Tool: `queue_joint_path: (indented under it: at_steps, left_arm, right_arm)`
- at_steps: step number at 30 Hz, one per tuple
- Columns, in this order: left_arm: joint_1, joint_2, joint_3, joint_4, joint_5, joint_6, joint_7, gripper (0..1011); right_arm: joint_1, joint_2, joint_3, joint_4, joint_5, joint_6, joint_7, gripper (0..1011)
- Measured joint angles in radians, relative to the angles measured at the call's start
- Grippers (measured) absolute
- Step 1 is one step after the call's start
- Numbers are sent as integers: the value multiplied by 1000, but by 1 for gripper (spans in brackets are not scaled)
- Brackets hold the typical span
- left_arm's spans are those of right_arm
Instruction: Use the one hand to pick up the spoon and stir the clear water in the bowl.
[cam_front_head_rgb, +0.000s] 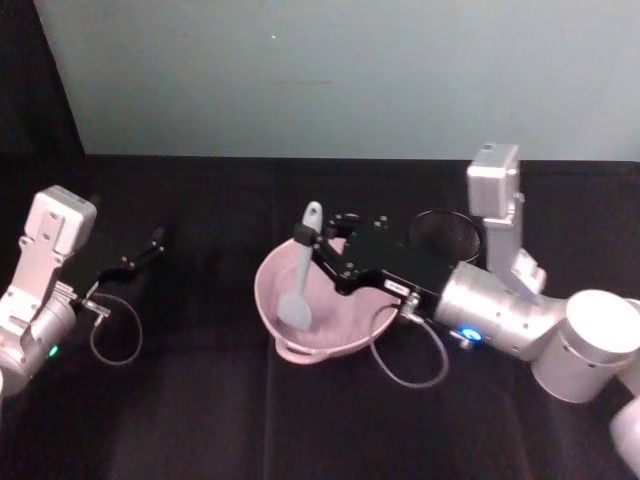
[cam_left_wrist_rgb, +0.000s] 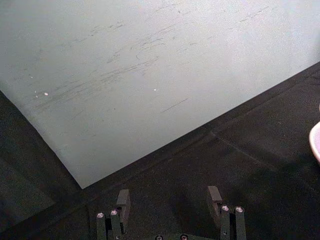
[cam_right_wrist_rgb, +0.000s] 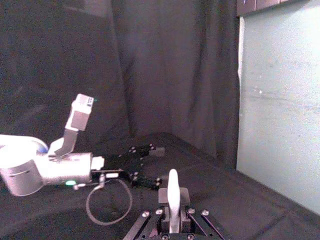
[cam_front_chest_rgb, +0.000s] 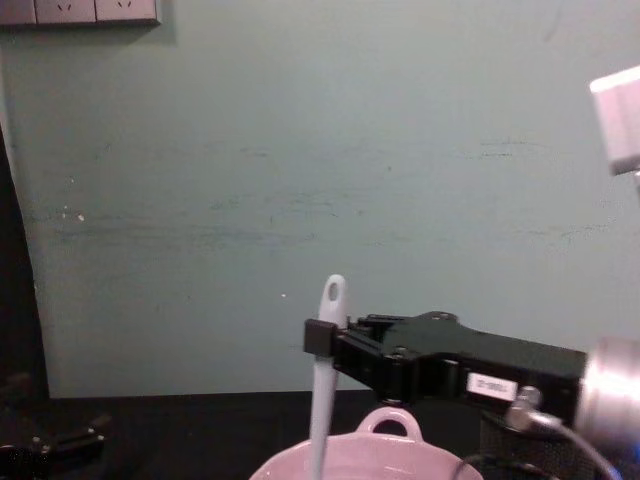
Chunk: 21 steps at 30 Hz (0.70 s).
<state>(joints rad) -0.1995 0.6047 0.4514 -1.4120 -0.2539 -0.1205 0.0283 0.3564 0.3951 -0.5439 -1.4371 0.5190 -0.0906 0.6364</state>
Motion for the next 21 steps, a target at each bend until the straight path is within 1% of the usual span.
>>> queue_joint_path:
  at_steps: [1, 3, 4, 5, 6, 10, 14, 17, 21]
  left_arm:
    - [0, 0, 0, 0, 0, 0, 0, 1011]
    - [0, 0, 0, 0, 0, 0, 0, 1011]
    - [0, 0, 0, 0, 0, 0, 0, 1011]
    - [0, 0, 0, 0, 0, 0, 0, 1011]
    - [0, 0, 0, 0, 0, 0, 0, 1011]
    - [0, 0, 0, 0, 0, 0, 0, 1011]
    - [0, 0, 0, 0, 0, 0, 0, 1011]
    - [0, 0, 0, 0, 0, 0, 0, 1011]
    - [0, 0, 0, 0, 0, 0, 0, 1011]
  right_arm:
    - [0, 0, 0, 0, 0, 0, 0, 116]
    - [32, -36, -9, 54, -31, -31, -19, 114]
    - [32, -36, -9, 54, -31, -31, -19, 114]
    - [49, -54, -10, 85, -45, -44, -31, 114]
    - [57, -62, -10, 100, -54, -51, -37, 114]
    - [98, -94, 7, 179, -95, -86, -74, 114]
    - [112, -97, 24, 202, -122, -104, -98, 116]
    - [114, -84, 38, 203, -142, -107, -114, 114]
    - [94, -49, 58, 163, -157, -95, -119, 114]
